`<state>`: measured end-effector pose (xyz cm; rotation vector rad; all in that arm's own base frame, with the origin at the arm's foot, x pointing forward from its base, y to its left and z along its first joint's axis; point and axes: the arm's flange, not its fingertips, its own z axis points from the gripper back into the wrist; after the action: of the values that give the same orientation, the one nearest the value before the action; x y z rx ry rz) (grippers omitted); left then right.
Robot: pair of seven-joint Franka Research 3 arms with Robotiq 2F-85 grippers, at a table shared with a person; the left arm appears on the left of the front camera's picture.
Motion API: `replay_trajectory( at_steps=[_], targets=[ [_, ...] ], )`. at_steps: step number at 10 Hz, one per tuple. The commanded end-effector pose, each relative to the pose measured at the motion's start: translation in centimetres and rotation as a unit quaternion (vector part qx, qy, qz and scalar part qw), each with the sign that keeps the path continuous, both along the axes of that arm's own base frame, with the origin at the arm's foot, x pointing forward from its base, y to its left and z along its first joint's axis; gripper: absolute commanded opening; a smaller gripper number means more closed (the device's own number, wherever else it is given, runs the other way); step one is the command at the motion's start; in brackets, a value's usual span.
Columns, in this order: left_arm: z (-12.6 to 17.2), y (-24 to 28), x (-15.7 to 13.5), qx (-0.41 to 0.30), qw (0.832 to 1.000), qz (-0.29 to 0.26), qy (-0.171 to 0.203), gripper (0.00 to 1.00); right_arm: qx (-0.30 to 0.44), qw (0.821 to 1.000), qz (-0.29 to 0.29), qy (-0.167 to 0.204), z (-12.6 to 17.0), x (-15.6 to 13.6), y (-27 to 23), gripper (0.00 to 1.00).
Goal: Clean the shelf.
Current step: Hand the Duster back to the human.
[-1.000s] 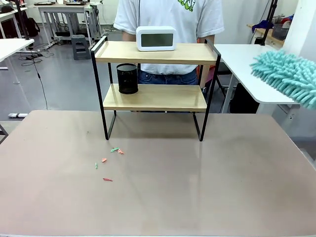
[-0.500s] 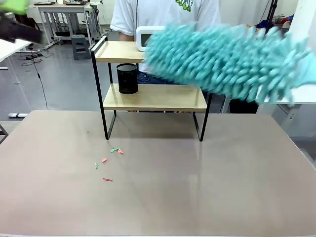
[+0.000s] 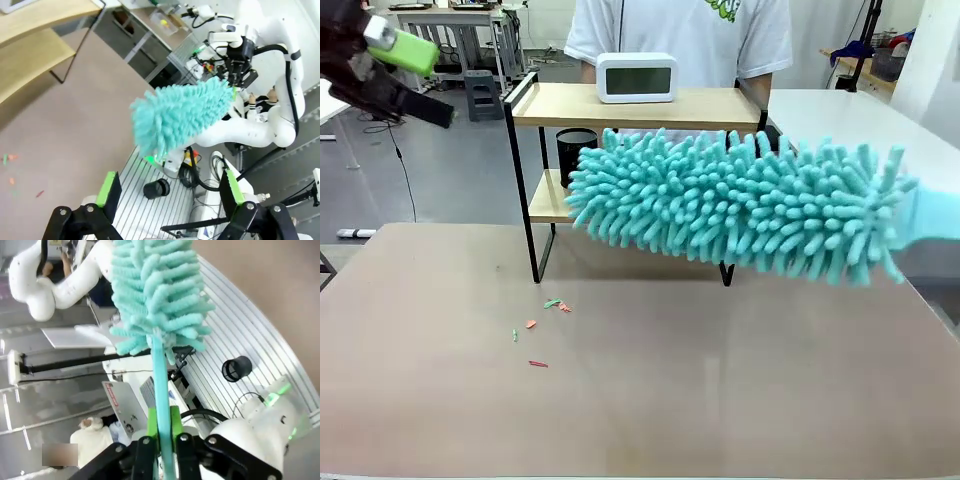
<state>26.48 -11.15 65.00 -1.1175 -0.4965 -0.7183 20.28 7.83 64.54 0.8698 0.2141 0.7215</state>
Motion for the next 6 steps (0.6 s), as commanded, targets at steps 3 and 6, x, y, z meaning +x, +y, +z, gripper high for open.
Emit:
replay_trajectory(
  at_steps=[3, 6],
  targets=[
    [-2.7, -7.8, 4.0, -0.062, 0.994, -0.076, -0.050, 1.00, -0.029, 0.990, 0.138, 0.021, 1.0, 7.4, 5.3, 0.12],
    [-4.3, -12.2, 4.8, -0.043, 0.982, -0.177, -0.044, 1.00, 0.008, 0.984, 0.176, 0.027, 0.0, 11.1, 7.2, 0.12]
  ],
)
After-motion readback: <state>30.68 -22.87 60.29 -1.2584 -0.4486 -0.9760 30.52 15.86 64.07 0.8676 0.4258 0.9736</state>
